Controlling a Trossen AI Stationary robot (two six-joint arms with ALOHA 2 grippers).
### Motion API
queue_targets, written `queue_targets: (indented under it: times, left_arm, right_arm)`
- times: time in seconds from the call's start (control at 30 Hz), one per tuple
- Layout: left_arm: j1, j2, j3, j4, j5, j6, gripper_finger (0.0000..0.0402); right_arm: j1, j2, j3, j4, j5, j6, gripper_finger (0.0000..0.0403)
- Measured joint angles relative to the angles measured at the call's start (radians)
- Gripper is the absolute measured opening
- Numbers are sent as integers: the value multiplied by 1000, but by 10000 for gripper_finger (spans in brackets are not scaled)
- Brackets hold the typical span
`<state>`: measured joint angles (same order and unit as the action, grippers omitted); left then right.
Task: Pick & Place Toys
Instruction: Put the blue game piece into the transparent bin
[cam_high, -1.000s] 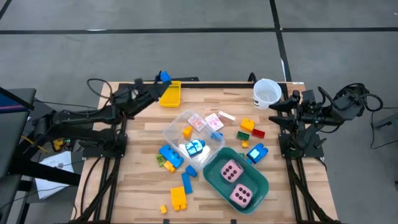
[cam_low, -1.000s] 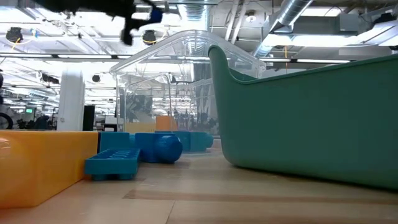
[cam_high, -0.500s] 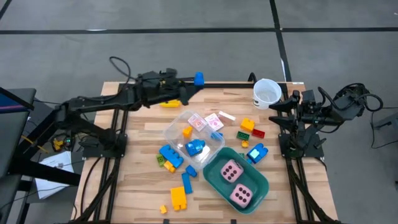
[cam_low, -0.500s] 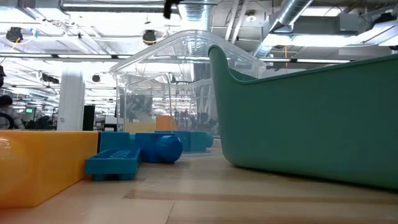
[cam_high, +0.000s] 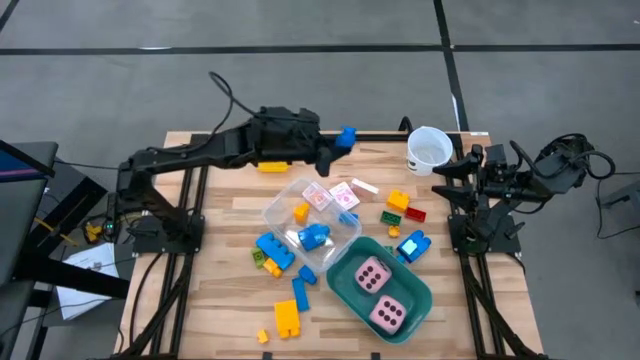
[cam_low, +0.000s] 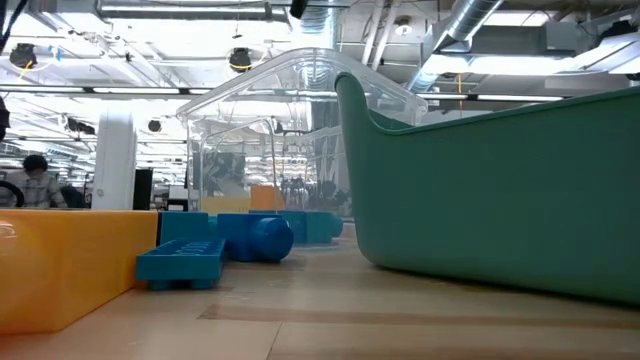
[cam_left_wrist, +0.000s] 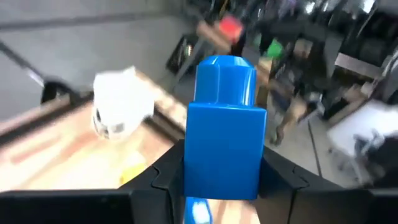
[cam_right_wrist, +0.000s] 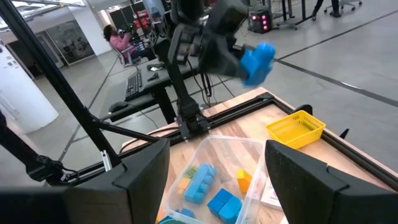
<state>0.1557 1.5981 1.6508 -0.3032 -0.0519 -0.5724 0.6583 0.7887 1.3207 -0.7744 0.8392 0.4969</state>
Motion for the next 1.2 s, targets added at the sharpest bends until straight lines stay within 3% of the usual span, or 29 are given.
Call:
queue_targets:
  times: [0.17, 0.63, 0.97, 1.2]
  left_arm:
    - [-52, 41, 1, -65, 8, -12, 129]
    - [-239, 193, -37, -515, 10, -120, 129]
    - [-252, 302, -147, -509, 6, -173, 129]
    - [-249, 359, -157, -498, 5, -173, 130]
  right_arm:
    - [0, 0, 0, -4, 0, 0, 254]
    - [0, 2, 0, -6, 0, 0, 254]
    - [0, 2, 0, -7, 0, 1, 254]
    - [0, 2, 0, -6, 0, 3, 254]
